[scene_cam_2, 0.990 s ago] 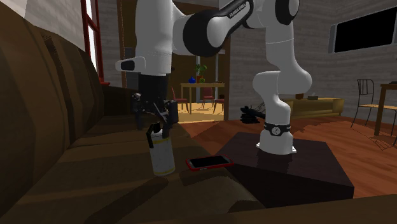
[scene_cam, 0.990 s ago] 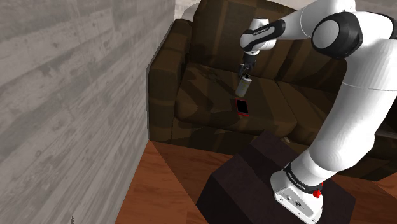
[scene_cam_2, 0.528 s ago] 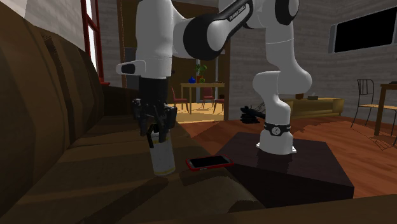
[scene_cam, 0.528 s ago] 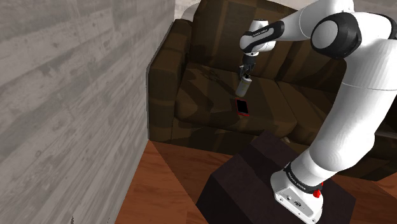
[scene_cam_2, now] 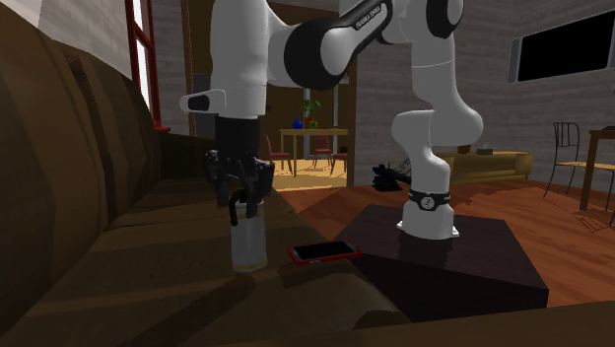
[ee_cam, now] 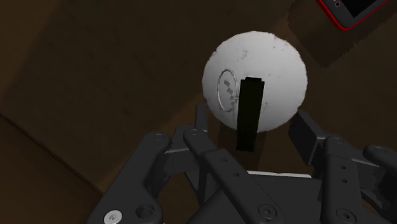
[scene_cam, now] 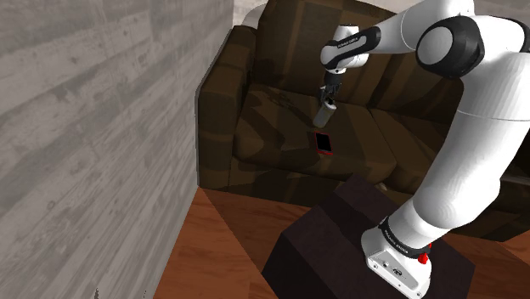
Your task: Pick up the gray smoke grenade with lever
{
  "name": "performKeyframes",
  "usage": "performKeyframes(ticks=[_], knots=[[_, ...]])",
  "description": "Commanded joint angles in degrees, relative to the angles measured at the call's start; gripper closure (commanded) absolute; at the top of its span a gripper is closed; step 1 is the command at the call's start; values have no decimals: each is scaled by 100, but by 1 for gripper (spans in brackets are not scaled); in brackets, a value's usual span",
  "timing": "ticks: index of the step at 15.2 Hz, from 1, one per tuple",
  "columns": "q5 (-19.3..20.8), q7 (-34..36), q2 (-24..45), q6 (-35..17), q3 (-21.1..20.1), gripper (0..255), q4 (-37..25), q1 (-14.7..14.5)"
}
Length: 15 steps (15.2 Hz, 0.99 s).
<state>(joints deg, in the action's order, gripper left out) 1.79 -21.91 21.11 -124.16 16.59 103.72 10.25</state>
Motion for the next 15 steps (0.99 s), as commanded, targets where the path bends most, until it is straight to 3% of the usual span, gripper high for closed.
performKeyframes(ticks=[1, 15], knots=[[17, -1, -70, 122, 8, 255, -54, -8], [94, -26, -414, 939, 44, 255, -539, -40]])
